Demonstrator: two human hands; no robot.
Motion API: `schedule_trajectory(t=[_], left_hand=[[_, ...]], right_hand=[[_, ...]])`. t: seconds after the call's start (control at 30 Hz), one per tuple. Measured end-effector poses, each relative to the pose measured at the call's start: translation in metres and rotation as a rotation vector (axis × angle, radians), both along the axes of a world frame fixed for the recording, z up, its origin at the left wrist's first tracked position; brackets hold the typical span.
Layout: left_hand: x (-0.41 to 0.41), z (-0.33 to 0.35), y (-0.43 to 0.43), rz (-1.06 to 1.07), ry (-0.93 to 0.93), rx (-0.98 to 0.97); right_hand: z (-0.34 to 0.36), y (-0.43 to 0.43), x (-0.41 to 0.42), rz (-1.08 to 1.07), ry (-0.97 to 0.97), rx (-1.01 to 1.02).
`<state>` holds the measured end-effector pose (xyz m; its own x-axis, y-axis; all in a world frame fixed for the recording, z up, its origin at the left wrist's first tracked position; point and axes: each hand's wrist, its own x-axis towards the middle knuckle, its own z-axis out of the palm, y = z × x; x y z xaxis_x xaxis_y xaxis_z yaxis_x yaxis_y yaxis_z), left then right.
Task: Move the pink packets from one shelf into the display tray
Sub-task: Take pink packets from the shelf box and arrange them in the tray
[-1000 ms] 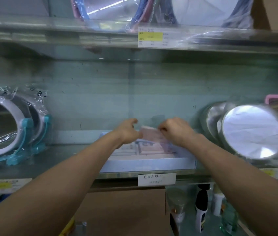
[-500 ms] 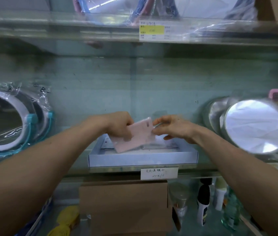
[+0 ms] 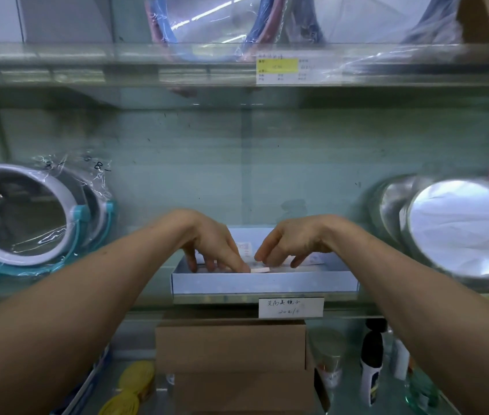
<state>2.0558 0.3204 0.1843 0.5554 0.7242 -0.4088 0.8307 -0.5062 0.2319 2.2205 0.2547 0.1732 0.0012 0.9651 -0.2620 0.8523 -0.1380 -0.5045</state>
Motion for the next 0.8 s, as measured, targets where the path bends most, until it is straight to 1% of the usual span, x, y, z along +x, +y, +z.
schedule_trajectory(t=[0.07,0.1,0.17,0.23,0.4,0.57,0.63,0.7,0.77,0.8], left_hand=[[0.000,-0.003,0.002,0.016,0.047,-0.017],[0.000,-0.005,0.004,0.017,0.083,0.006],[0.001,-0.011,0.007,0.021,0.132,0.094],[0.005,-0.014,0.008,0.038,0.144,0.159],[0.010,-0.009,0.003,0.038,0.114,0.082],[0.011,-0.015,0.009,0.093,0.218,0.246],[0.013,-0.013,0.006,0.073,0.193,0.277],[0.017,-0.012,0.005,0.047,0.105,0.328],[0.020,-0.014,0.005,0.010,0.083,0.400],[0.021,-0.018,0.007,0.003,0.114,0.408]], right_hand=[[-0.005,0.000,-0.004,0.008,-0.007,-0.018],[-0.010,0.001,-0.006,0.016,-0.045,-0.021],[-0.016,0.003,-0.011,0.021,-0.117,0.002],[-0.017,0.004,-0.013,0.018,-0.138,0.029],[-0.017,0.000,-0.013,0.026,-0.073,0.015],[-0.017,0.000,-0.003,-0.041,0.018,0.107],[-0.014,-0.005,0.003,-0.089,-0.083,0.188],[-0.013,-0.009,0.007,-0.123,-0.232,0.234],[-0.016,-0.007,0.009,-0.135,-0.331,0.212],[-0.019,-0.003,0.012,-0.132,-0.382,0.190]])
